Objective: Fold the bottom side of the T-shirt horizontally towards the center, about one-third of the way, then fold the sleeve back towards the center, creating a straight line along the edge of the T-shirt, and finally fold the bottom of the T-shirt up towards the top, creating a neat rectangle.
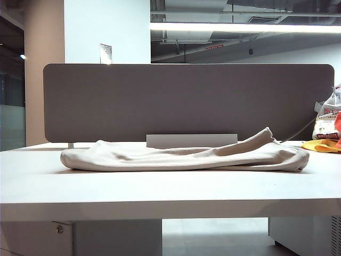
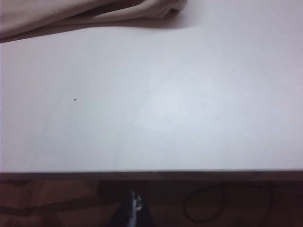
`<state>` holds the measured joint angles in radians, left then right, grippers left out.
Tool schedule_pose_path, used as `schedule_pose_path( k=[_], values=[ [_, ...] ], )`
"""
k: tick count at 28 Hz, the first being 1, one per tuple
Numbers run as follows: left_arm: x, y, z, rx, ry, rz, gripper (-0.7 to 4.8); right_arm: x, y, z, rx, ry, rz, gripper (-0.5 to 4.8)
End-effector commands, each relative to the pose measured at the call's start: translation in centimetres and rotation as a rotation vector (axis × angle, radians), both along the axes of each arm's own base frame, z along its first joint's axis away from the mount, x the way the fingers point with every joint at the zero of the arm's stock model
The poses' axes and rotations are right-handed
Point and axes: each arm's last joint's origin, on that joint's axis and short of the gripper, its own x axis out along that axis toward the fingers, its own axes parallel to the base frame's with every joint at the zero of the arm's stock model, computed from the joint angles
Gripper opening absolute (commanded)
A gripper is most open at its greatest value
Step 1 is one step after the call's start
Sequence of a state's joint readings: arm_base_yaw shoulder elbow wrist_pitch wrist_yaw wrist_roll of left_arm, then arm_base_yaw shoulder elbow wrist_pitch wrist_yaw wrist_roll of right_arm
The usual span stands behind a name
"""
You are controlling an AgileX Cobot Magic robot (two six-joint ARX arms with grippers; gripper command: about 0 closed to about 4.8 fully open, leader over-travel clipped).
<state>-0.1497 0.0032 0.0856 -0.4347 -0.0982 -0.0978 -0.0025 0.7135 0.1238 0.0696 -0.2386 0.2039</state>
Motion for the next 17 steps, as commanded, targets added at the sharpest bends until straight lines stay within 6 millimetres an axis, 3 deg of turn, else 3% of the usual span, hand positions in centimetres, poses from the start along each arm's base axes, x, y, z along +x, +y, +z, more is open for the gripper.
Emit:
schedule_pose_path(
  k=[1, 10, 17],
  values=[
    [0.1, 0.4, 0.0, 0.059, -0.011, 0.040, 0.25, 0.1, 0.0, 0.2, -0.002, -0.018, 0.001, 0.00],
    [0.3, 1.5, 0.0, 0.056, -0.037, 0.143, 0.25, 0.1, 0.0, 0.2, -0.002, -0.017, 0.001, 0.00],
    [1.0, 1.8, -0.3, 0.054, -0.167, 0.170, 0.25, 0.1, 0.0, 0.2, -0.002, -0.018, 0.001, 0.00]
  ],
)
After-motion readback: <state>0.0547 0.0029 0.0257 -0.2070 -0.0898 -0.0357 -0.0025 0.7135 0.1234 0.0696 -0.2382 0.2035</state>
